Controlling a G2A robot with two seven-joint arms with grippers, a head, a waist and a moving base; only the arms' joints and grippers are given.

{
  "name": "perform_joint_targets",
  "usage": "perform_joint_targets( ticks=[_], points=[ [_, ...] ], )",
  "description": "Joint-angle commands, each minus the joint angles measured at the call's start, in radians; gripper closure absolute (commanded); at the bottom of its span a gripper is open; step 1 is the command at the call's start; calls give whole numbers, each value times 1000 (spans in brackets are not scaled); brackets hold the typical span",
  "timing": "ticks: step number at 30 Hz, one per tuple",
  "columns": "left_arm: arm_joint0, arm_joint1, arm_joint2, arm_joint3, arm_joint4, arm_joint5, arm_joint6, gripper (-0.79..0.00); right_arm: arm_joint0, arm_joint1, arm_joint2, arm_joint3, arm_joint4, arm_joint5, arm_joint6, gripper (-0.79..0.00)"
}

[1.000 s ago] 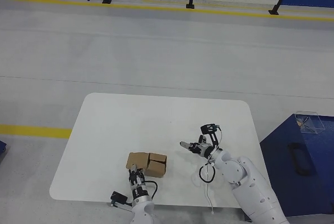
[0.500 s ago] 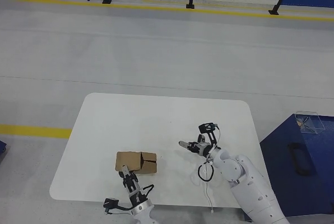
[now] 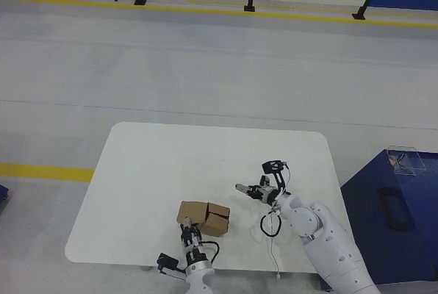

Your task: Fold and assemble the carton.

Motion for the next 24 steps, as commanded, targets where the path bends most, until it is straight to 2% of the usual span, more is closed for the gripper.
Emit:
perform_joint_targets(
  ticks=[1, 7, 8, 10, 11, 13, 14, 16, 17, 18, 22, 24],
  points=[
    [-8, -2, -10, 13, -4, 14, -3, 0, -3, 0, 3, 0, 1, -1, -1, -785],
    [-23, -9, -25, 61, -1, 12, -11, 0, -7, 0, 8, 4, 5, 4, -3, -785],
    [-24, -11, -26, 66, 1, 9, -12, -18, -7, 0, 8, 5, 5, 4, -3, -785],
    [-27, -13, -30, 78, 19, -3, -8, -277, -6, 0, 7, 7, 5, 5, -2, -785],
    [-29, -14, -29, 84, 22, -6, -6, -314, -6, -1, 6, 8, 6, 6, -1, -785],
    [-36, -14, -30, 98, 36, -20, -1, -336, -7, -1, 6, 6, 4, 5, 0, -785],
    [-40, -15, -30, 109, 48, -30, 4, -382, -8, -1, 7, 5, 5, 5, -2, -785],
    [-48, -16, -29, 132, 72, -53, 10, -542, -10, -1, 8, 2, 6, 3, -1, -785],
    [-53, -17, -29, 143, 86, -68, 16, -699, -12, -1, 10, 1, 8, 3, -2, -785],
    [-56, -19, -30, 153, 96, -85, 21, -785, -13, -1, 11, 0, 7, 3, -2, -785],
    [-72, -23, -38, 190, 113, -154, 12, -785, -20, 0, 15, -5, 6, 3, -2, -785],
    [-78, -24, -45, 205, 141, -217, 11, -785, -23, 1, 17, -8, 4, 5, -3, -785]
  ],
)
